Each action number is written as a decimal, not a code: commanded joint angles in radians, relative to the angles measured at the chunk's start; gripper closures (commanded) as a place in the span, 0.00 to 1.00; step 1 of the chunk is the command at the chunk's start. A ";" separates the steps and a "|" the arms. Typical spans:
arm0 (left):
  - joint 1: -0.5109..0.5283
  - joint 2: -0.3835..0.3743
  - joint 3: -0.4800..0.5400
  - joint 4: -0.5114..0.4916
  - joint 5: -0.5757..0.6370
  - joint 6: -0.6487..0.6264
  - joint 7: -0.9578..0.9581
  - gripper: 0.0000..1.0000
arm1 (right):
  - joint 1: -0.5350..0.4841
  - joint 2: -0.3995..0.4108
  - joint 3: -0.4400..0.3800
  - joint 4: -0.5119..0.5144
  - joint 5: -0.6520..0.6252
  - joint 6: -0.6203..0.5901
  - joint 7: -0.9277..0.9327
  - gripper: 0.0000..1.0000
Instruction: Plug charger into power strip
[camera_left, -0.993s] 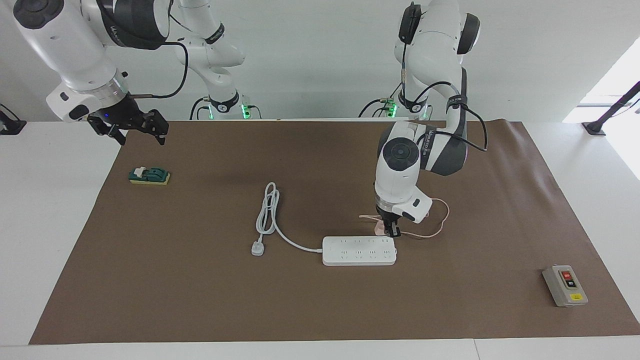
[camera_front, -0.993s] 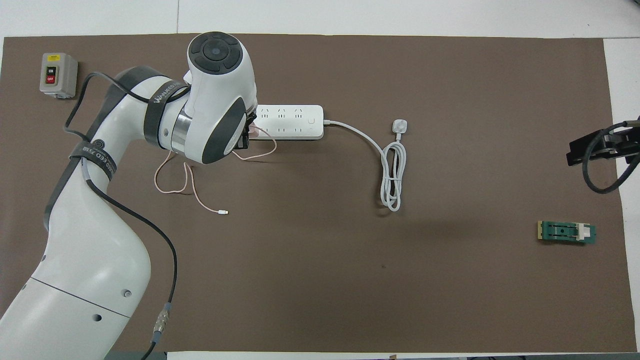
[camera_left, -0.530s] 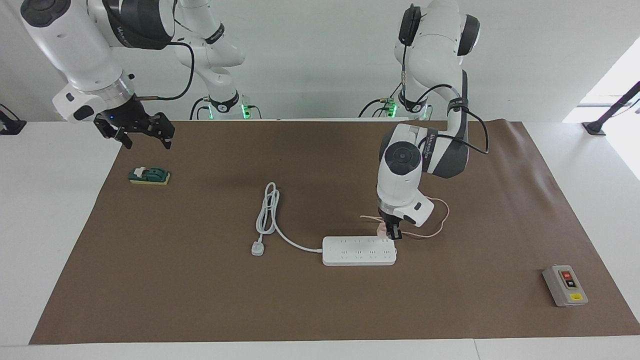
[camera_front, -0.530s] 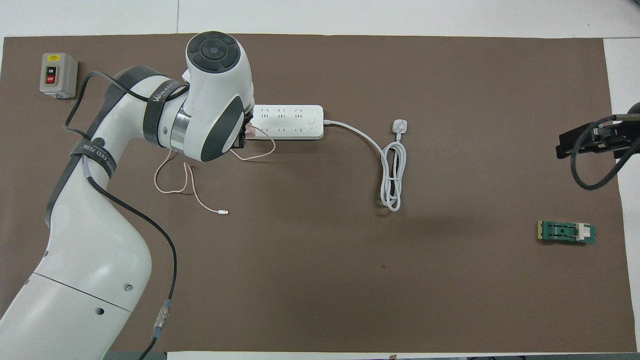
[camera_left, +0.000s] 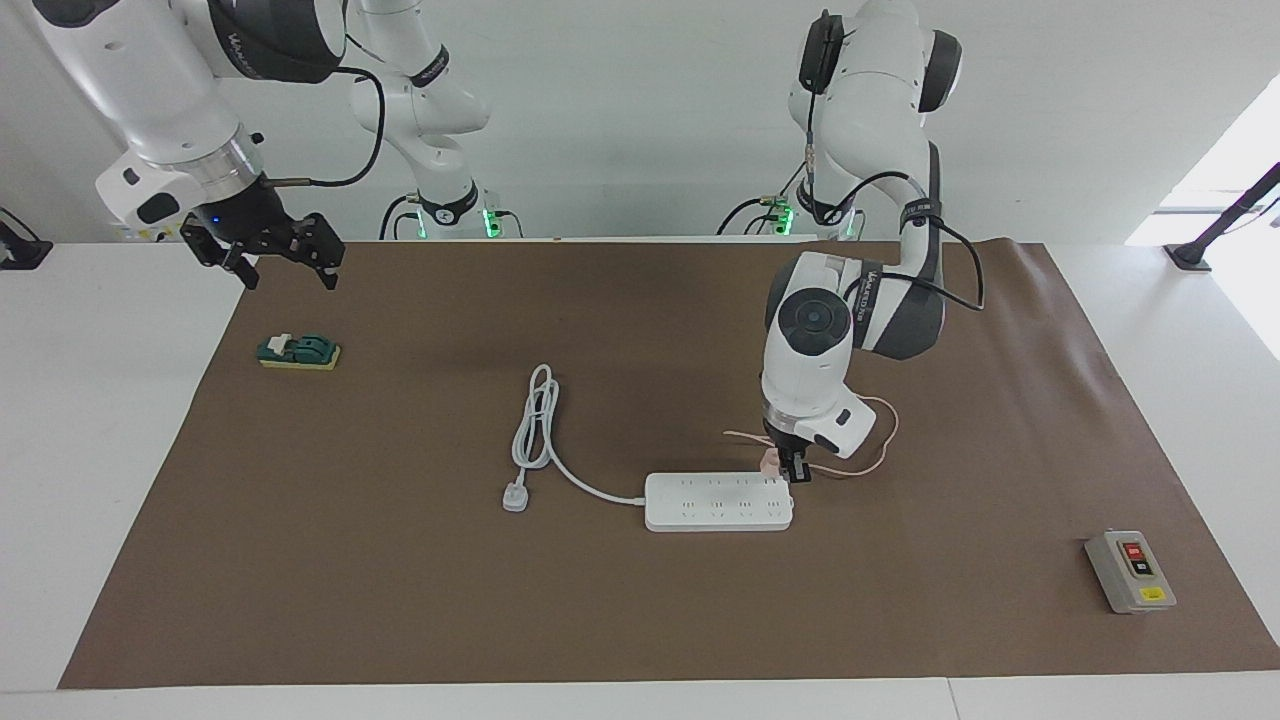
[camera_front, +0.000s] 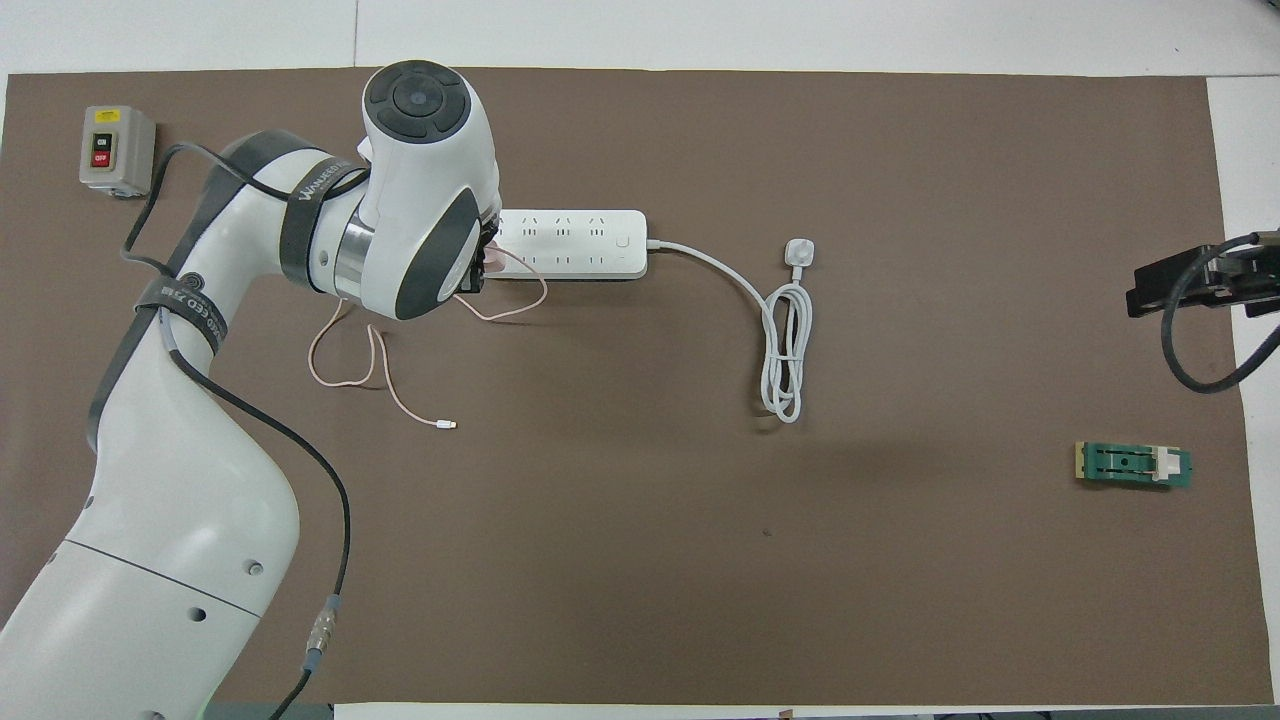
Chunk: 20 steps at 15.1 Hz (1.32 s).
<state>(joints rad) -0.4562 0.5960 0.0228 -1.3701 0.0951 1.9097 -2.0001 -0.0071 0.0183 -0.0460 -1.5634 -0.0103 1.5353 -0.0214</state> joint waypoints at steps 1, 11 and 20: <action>0.001 0.024 0.002 0.028 0.017 0.015 0.006 1.00 | -0.014 -0.011 0.005 -0.010 0.015 -0.001 0.015 0.00; -0.009 0.041 0.002 0.031 0.017 0.015 0.003 1.00 | -0.011 -0.012 0.006 -0.010 0.015 -0.001 0.015 0.00; -0.015 0.061 0.002 0.031 0.018 0.026 -0.002 1.00 | -0.010 -0.034 0.008 -0.015 0.015 -0.001 0.015 0.00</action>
<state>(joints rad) -0.4615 0.6106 0.0225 -1.3647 0.1067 1.9249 -2.0001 -0.0068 0.0035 -0.0475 -1.5640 -0.0102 1.5353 -0.0211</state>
